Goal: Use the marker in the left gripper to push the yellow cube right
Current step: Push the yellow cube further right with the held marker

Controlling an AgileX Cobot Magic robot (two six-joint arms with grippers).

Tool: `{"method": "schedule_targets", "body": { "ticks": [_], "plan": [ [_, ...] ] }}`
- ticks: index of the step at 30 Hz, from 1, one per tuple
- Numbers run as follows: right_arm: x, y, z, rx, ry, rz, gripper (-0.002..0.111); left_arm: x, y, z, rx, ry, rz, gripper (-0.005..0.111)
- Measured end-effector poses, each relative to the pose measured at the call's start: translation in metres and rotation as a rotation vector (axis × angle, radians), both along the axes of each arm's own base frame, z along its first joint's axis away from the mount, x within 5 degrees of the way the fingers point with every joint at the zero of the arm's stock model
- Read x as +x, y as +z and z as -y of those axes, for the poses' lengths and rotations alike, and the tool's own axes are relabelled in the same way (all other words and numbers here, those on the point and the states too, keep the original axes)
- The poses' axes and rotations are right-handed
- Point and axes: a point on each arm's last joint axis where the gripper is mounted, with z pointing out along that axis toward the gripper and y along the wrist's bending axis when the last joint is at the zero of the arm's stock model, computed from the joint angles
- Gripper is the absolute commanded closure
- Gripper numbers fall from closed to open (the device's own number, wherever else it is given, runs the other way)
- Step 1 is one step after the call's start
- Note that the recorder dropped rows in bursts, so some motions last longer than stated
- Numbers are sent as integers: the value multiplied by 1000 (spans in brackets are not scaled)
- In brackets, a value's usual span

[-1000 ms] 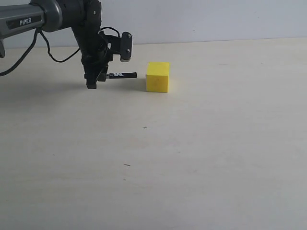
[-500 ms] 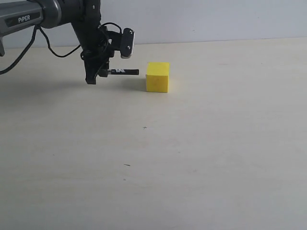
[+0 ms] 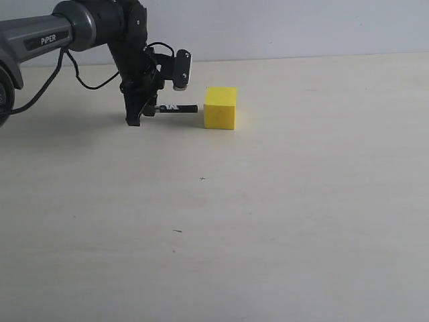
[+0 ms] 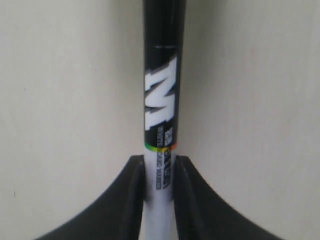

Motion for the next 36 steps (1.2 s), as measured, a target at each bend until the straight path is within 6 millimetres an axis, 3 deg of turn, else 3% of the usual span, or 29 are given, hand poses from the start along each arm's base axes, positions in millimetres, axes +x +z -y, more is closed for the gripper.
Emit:
{"method": "schedule_targets", "body": {
  "ticks": [3,10,21,32,36],
  "plan": [
    [0,0,0,0,0,0,108,-3,0,8,-3,-18,10,107],
    [0,0,0,0,0,0,108,-21,6,56,-35,-110,46,107],
    [0,0,0,0,0,0,108,-11,13,25,12,97,5,107],
    [0,0,0,0,0,0,108,-22,14,69,-93,57,88,107],
    [0,0,0,0,0,0,108,-23,14,72,-102,55,99,107]
  ]
}}
